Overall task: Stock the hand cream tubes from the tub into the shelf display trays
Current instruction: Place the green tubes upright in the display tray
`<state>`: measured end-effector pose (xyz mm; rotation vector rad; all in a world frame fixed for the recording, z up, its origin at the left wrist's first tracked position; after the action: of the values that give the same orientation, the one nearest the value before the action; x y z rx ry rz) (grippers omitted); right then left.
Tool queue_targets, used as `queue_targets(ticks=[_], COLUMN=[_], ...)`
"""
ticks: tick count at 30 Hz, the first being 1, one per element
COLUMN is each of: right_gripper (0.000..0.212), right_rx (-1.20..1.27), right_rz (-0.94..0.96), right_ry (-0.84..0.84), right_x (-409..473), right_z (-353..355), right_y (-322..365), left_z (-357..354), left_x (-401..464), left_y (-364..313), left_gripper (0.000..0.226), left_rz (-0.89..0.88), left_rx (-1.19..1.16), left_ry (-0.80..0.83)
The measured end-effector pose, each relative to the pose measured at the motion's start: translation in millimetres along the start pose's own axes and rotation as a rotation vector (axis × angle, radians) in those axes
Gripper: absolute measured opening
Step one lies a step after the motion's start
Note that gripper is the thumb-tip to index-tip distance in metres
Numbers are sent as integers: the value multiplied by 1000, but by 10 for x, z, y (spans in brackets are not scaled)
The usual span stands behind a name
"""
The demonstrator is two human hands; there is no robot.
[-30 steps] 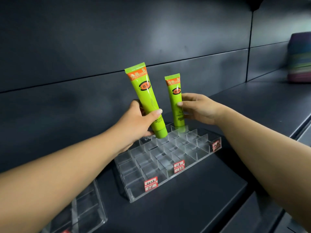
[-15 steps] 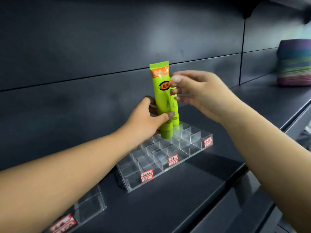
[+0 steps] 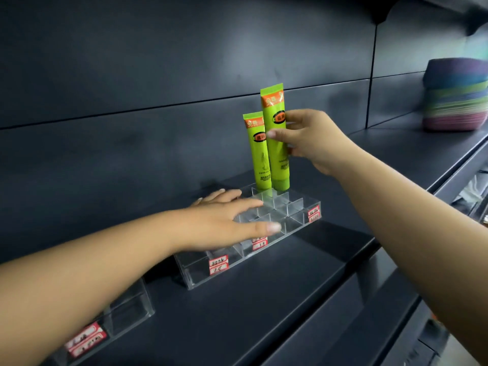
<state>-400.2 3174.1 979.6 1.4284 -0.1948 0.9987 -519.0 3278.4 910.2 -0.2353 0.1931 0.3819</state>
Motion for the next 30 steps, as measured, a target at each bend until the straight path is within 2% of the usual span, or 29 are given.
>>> queue_targets(ticks=[3, 5, 10, 19, 30], right_gripper=[13, 15, 9, 14, 19], right_rx=[-6, -3, 25, -42, -23], right_rz=[-15, -31, -87, -128, -84], right_ry=[-47, -61, -83, 7, 4], right_x=[37, 41, 54, 36, -59], right_z=[13, 1, -8, -46, -54], right_y=[-130, -205, -326, -388, -473], left_z=[-87, -159, -227, -235, -230], left_x=[-69, -78, 21, 43, 14], left_y=[97, 116, 135, 132, 111], left_gripper=[95, 93, 68, 61, 60], left_rz=[48, 66, 64, 73, 56], left_rx=[56, 102, 156, 154, 151], left_ry=[118, 138, 63, 47, -9])
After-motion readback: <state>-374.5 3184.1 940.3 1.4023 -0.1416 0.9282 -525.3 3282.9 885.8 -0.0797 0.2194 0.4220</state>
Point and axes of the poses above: each hand's wrist, its own x-axis towards the middle knuckle, its own z-axis out of the back of the hand, y = z × x, the point moved 6 cm from there along x, towards the middle knuckle, and after that the axes turned 14 degrees about z, right-handed, at the moved point
